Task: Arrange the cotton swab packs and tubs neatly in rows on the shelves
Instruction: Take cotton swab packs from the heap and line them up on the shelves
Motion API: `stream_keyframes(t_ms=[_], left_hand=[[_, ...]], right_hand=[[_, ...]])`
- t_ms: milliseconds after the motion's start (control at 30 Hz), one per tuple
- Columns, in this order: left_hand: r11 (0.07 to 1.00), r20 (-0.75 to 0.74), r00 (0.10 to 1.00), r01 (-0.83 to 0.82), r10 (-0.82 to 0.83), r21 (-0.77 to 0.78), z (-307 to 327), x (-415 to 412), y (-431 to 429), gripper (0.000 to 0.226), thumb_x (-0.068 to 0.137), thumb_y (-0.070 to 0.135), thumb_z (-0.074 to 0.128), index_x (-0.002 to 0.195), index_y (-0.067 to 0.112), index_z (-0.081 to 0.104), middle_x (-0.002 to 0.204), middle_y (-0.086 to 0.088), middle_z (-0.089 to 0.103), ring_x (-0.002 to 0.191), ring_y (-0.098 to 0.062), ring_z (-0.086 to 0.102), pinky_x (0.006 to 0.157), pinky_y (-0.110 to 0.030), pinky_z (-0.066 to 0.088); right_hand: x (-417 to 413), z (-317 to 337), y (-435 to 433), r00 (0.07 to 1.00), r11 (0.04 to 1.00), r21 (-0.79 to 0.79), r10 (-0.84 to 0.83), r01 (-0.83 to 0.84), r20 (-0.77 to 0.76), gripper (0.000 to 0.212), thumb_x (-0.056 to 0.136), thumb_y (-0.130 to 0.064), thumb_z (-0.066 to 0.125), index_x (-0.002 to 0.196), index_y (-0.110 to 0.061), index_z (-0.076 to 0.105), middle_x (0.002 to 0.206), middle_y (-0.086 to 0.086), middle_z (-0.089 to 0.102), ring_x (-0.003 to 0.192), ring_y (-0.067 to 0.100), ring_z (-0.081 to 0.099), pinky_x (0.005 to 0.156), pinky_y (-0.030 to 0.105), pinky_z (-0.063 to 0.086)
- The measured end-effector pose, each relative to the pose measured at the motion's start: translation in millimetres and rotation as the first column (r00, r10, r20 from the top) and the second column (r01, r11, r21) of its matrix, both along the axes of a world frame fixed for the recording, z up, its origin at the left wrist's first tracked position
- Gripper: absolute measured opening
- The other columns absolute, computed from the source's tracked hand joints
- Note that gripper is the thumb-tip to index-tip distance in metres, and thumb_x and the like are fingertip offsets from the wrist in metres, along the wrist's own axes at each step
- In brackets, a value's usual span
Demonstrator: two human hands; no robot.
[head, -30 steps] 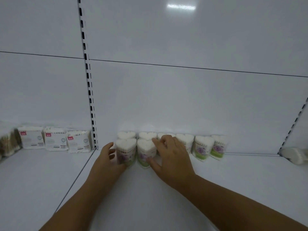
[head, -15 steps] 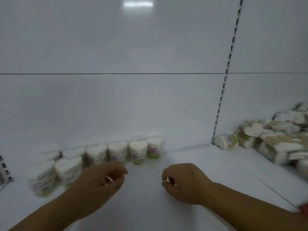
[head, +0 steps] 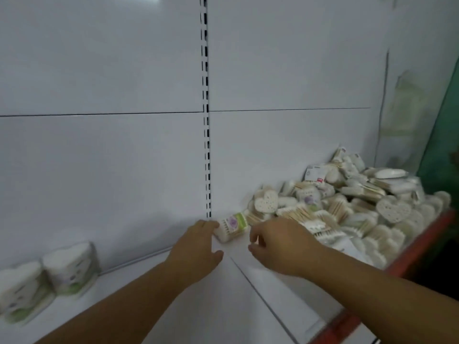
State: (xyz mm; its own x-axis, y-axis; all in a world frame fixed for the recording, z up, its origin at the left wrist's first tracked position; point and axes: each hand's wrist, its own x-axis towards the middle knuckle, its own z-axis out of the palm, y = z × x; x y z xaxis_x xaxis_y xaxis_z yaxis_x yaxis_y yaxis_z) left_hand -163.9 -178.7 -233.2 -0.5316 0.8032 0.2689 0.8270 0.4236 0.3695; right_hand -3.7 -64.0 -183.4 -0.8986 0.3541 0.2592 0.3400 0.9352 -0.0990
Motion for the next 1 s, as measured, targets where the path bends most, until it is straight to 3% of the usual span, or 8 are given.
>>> stream_keyframes(t_ms=[133, 233, 433, 533, 667, 767, 867, 1000], left_hand=[[0.988, -0.170, 0.977, -0.143, 0.132, -0.054, -2, -7, 52, 0.065, 0.088, 0.051, 0.057, 0.141, 0.019, 0.035, 0.134, -0.001, 0.040, 0.126, -0.019, 0.039, 0.099, -0.032, 0.040], [0.979, -0.173, 0.965, -0.203, 0.199, -0.004, -12, -5, 67, 0.056, 0.086, 0.060, 0.054, 0.126, 0.022, 0.049, 0.123, -0.003, 0.044, 0.117, -0.022, 0.046, 0.092, -0.033, 0.043], [0.990, 0.204, 0.979, -0.043, 0.014, 0.136, -11, -3, 62, 0.036, 0.076, 0.027, 0.075, 0.107, 0.029, 0.056, 0.110, -0.005, 0.059, 0.100, -0.022, 0.060, 0.083, -0.028, 0.049], [0.963, 0.535, 0.834, -0.017, -0.133, 0.267, -3, -1, 42, 0.044, 0.064, 0.010, 0.084, 0.094, 0.029, 0.057, 0.097, -0.007, 0.065, 0.080, -0.009, 0.065, 0.069, -0.019, 0.052], [0.917, 0.820, 0.495, -0.106, -0.287, 0.385, 29, 1, -15, 0.055, 0.059, -0.004, 0.080, 0.108, 0.016, 0.066, 0.100, -0.009, 0.070, 0.080, -0.014, 0.069, 0.064, -0.025, 0.055], [0.914, 0.874, 0.323, -0.059, -0.362, 0.401, 54, -4, -79, 0.056, 0.057, 0.005, 0.078, 0.112, 0.015, 0.067, 0.092, -0.008, 0.071, 0.070, -0.018, 0.064, 0.058, -0.026, 0.053], [0.926, 0.880, 0.342, -0.066, -0.330, 0.373, 62, -4, -145, 0.061, 0.057, 0.005, 0.076, 0.117, 0.011, 0.062, 0.095, -0.010, 0.069, 0.073, -0.019, 0.063, 0.059, -0.026, 0.054], [0.957, 0.837, 0.528, -0.143, -0.140, 0.250, 63, 2, -230, 0.058, 0.064, -0.015, 0.074, 0.112, 0.014, 0.061, 0.107, -0.009, 0.069, 0.095, -0.025, 0.068, 0.074, -0.032, 0.057]], right_hand=[[-8, 46, 71, 0.976, 0.987, 0.028, -0.152, 0.158, -0.154, 0.026, 0.089, -0.021, 0.055, 0.114, -0.022, 0.061, 0.110, 0.000, 0.063, 0.099, 0.017, 0.057, 0.082, 0.030, 0.047], [-19, 51, 115, 0.994, 0.979, 0.176, -0.107, 0.107, -0.009, 0.053, 0.084, -0.004, 0.056, 0.132, -0.024, 0.049, 0.131, 0.002, 0.048, 0.106, 0.020, 0.055, 0.079, 0.030, 0.047], [-48, 49, 139, 0.921, 0.848, 0.444, 0.117, -0.287, 0.371, 0.055, 0.087, -0.031, 0.064, 0.138, -0.033, 0.044, 0.145, -0.006, 0.038, 0.127, 0.017, 0.039, 0.092, 0.031, 0.042], [-58, 51, 143, 0.899, 0.804, 0.484, 0.137, -0.347, 0.417, 0.051, 0.086, -0.038, 0.064, 0.134, -0.032, 0.047, 0.137, -0.010, 0.047, 0.124, 0.013, 0.042, 0.093, 0.029, 0.041], [-51, 66, 120, 0.959, 0.955, 0.103, 0.269, -0.277, 0.086, 0.041, 0.082, -0.041, 0.071, 0.119, -0.031, 0.055, 0.119, -0.006, 0.062, 0.109, 0.015, 0.057, 0.091, 0.029, 0.045], [-53, 75, 66, 0.909, 0.734, -0.544, 0.384, -0.408, -0.164, 0.044, 0.068, -0.041, 0.075, 0.106, -0.030, 0.056, 0.089, 0.013, 0.071, 0.081, 0.023, 0.068, 0.076, 0.034, 0.058], [-71, 76, 13, 0.830, 0.465, -0.725, 0.488, -0.508, -0.270, 0.058, 0.054, -0.054, 0.080, 0.101, -0.024, 0.062, 0.089, 0.014, 0.073, 0.080, 0.025, 0.072, 0.068, 0.035, 0.060], [-97, 69, -57, 0.745, 0.292, -0.771, 0.583, -0.566, -0.326, 0.064, 0.042, -0.066, 0.085, 0.092, -0.029, 0.071, 0.096, 0.010, 0.074, 0.086, 0.026, 0.072, 0.067, 0.034, 0.060]])
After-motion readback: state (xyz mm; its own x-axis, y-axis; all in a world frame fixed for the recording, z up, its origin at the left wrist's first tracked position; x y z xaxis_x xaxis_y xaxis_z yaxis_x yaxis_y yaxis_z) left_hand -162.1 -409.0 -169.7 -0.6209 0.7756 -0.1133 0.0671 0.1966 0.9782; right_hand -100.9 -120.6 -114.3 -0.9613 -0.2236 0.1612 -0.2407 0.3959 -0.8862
